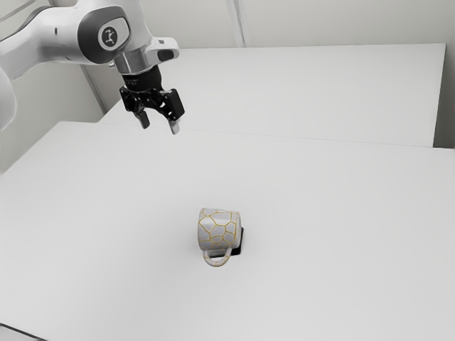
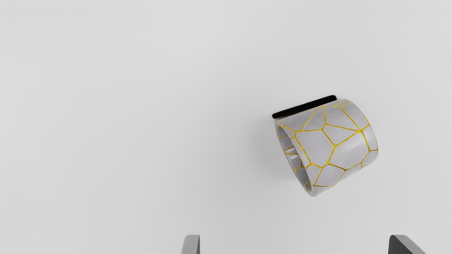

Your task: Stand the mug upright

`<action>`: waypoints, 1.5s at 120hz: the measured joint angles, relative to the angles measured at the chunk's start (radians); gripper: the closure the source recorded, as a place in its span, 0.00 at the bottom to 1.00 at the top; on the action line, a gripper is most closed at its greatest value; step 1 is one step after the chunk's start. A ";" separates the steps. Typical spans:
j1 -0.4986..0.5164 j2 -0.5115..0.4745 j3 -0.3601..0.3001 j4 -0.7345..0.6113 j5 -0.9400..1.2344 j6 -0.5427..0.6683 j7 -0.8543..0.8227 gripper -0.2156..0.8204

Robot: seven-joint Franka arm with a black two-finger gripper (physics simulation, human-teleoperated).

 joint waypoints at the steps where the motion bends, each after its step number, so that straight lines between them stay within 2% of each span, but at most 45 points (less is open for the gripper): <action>1: 0.000 0.000 0.000 0.000 0.000 0.000 0.000 0.23; 31: 0.005 -0.016 0.000 -0.018 -0.001 0.002 0.000 0.23; 69: 0.014 -0.070 0.003 -0.154 -0.087 0.065 0.002 0.23; 118: 0.015 -0.095 0.020 -0.403 -0.251 0.261 0.041 0.23; 180: 0.019 -0.095 0.037 -0.611 -0.539 0.491 0.170 0.24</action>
